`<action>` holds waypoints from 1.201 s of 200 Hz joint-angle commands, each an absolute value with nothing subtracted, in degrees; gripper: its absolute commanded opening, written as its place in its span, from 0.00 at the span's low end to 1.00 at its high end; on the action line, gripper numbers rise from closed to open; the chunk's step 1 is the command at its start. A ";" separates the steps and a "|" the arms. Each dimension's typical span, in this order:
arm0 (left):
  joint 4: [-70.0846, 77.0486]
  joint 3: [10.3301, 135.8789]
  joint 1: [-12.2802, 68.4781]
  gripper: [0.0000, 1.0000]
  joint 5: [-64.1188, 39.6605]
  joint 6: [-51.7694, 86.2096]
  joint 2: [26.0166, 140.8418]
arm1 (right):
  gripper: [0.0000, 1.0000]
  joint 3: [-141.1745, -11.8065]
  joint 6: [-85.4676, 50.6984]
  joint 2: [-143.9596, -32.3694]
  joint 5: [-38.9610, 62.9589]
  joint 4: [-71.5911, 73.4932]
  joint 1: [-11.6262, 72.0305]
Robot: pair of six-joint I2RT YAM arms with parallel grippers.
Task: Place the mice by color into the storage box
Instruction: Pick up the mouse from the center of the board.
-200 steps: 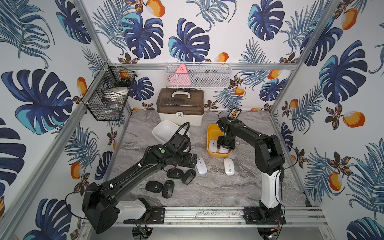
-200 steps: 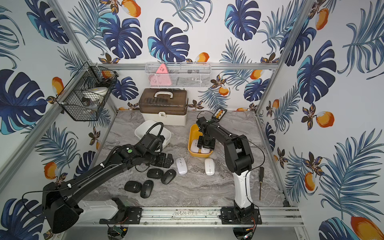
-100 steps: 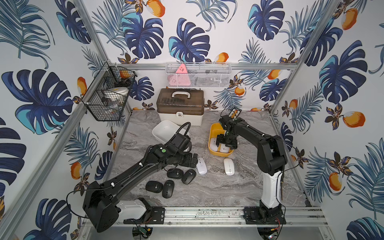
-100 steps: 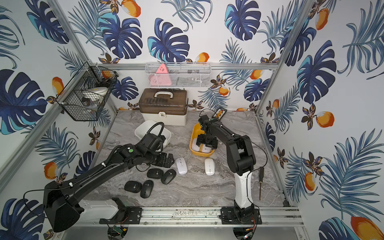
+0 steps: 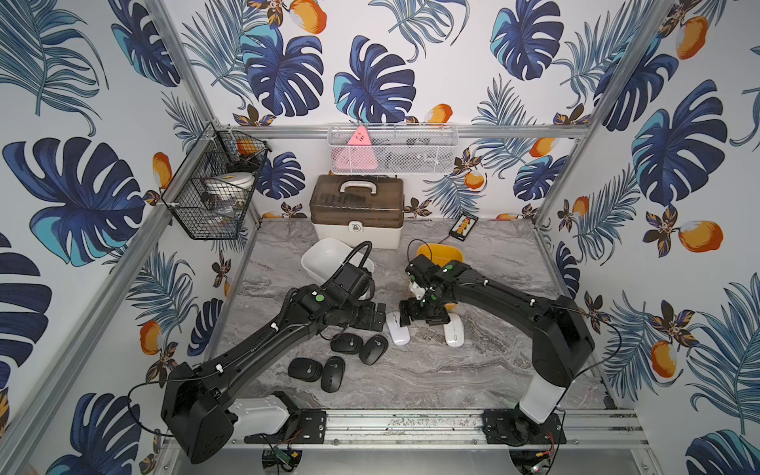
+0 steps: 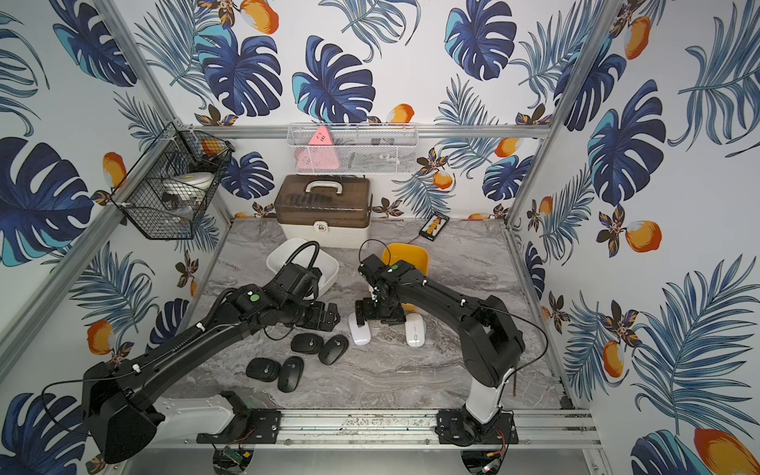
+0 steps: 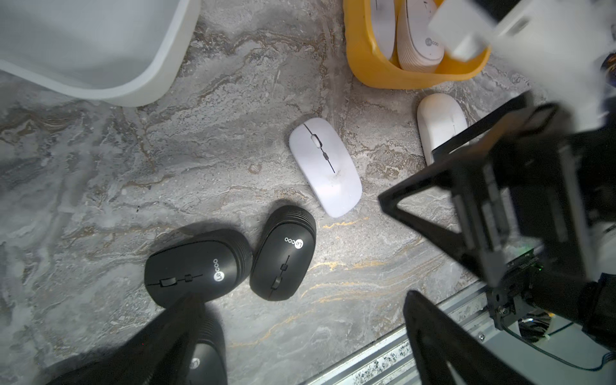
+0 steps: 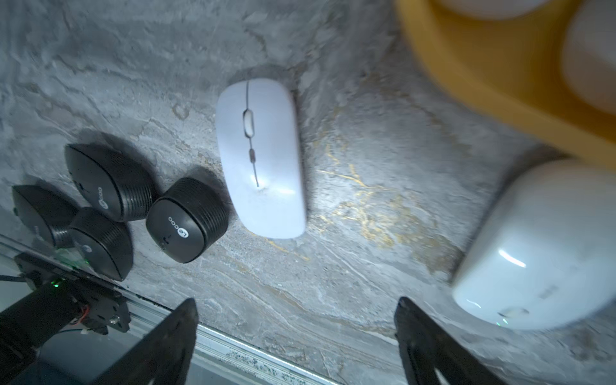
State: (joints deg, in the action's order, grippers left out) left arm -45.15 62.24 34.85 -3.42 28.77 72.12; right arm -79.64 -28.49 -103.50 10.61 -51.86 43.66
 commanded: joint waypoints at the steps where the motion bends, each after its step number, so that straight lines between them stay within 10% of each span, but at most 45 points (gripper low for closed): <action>1: -45.86 62.75 33.80 0.99 -3.17 28.57 71.56 | 0.94 -81.45 -30.06 -107.41 11.18 -48.44 46.00; 240: -47.35 61.56 32.83 0.99 -1.07 27.96 68.73 | 0.59 -92.41 -30.56 -118.56 1.38 -52.55 48.96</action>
State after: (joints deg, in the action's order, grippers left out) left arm -47.18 60.84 32.97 -1.69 28.71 68.49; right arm -91.53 -29.74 -121.14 2.07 -52.80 48.99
